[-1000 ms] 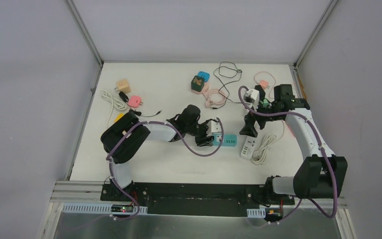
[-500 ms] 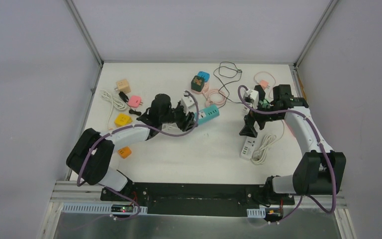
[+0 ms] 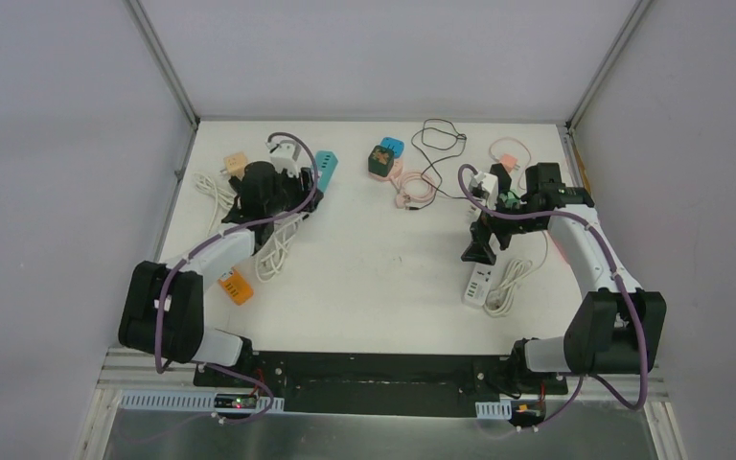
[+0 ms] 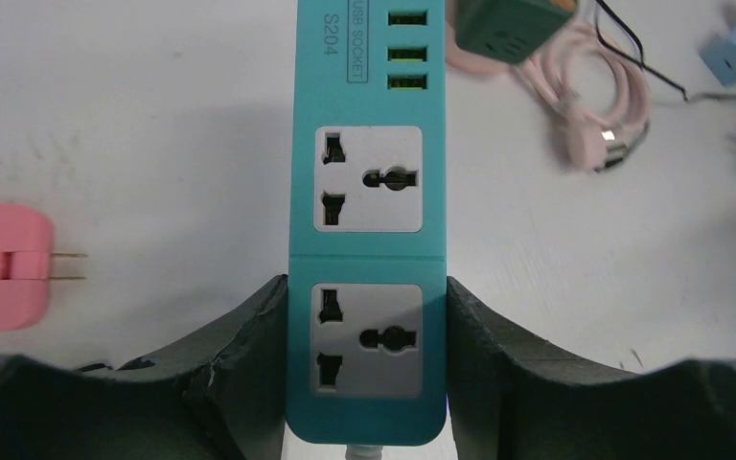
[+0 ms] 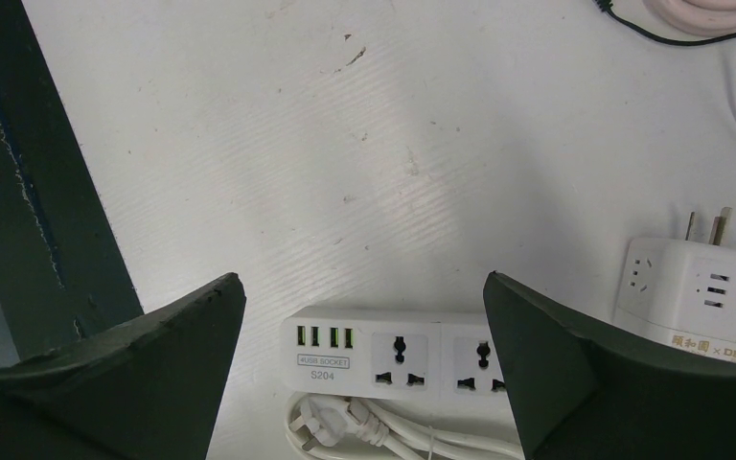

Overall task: Pull the plug off the socket
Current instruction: Pick up the socket from the center of the board, then place the socket at the center of the board.

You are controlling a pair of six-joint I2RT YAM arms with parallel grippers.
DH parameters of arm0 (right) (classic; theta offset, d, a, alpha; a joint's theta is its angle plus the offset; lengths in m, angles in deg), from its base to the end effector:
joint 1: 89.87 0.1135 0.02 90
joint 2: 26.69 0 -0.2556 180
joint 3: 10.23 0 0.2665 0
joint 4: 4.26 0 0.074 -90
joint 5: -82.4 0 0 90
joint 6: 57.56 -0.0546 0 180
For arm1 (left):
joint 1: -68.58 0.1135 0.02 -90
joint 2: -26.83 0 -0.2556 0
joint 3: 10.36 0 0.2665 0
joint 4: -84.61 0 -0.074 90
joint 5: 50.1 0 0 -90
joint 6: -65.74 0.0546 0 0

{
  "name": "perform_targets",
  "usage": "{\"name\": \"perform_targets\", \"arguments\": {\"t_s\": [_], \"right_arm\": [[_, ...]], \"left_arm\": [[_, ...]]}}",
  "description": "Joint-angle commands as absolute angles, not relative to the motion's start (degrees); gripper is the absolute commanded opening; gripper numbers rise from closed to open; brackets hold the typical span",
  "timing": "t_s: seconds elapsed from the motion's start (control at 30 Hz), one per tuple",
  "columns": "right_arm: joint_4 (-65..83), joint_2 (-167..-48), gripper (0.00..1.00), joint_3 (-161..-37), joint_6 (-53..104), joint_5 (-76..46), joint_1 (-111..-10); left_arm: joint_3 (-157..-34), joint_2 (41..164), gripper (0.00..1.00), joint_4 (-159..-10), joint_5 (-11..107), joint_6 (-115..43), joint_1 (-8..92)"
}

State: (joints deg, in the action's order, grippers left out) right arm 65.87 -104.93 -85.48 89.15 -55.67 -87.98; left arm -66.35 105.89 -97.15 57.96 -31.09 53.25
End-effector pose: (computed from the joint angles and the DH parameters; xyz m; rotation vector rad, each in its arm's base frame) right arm 0.2646 0.0494 0.2441 -1.3090 2.0092 0.7838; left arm 0.3176 -0.1046 0.2143 0.3563 1.9323 -0.5612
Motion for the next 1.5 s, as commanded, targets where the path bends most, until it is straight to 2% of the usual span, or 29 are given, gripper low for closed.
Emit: {"name": "perform_targets", "arguments": {"t_s": [0.0, 0.3, 0.6, 1.07, 1.13, 1.37, 1.47], "right_arm": [[65.98, -104.83, 1.00, -85.65, 90.71, -57.63, -88.42], [66.03, -104.74, 1.00, -85.55, 90.98, -57.78, -88.38], [65.97, -104.62, 1.00, -85.36, 91.24, -57.86, -88.38], [66.01, -105.04, 1.00, -85.29, 91.42, -57.23, -88.43], [66.04, -105.16, 1.00, -85.29, 91.41, -57.25, -88.45], [65.96, -105.33, 1.00, -85.18, 91.50, -57.09, -88.44], [66.04, -105.46, 1.00, -85.20, 91.51, -57.03, -88.46]], "left_arm": [[-72.30, 109.47, 0.00, -102.81, 46.75, -39.45, 55.79], [-85.15, 121.05, 0.00, -101.29, 36.83, -45.31, 59.86], [-95.61, 131.18, 0.00, -92.10, 38.30, -43.20, 61.81], [-108.41, 143.73, 0.00, -76.32, 36.95, -50.10, 65.22], [-108.64, 144.08, 0.07, -75.59, 37.53, -50.35, 65.52], [-109.41, 144.40, 0.54, -73.34, 41.75, -50.76, 66.74], [-109.41, 142.91, 0.65, -72.57, 41.73, -50.25, 66.73]]}}
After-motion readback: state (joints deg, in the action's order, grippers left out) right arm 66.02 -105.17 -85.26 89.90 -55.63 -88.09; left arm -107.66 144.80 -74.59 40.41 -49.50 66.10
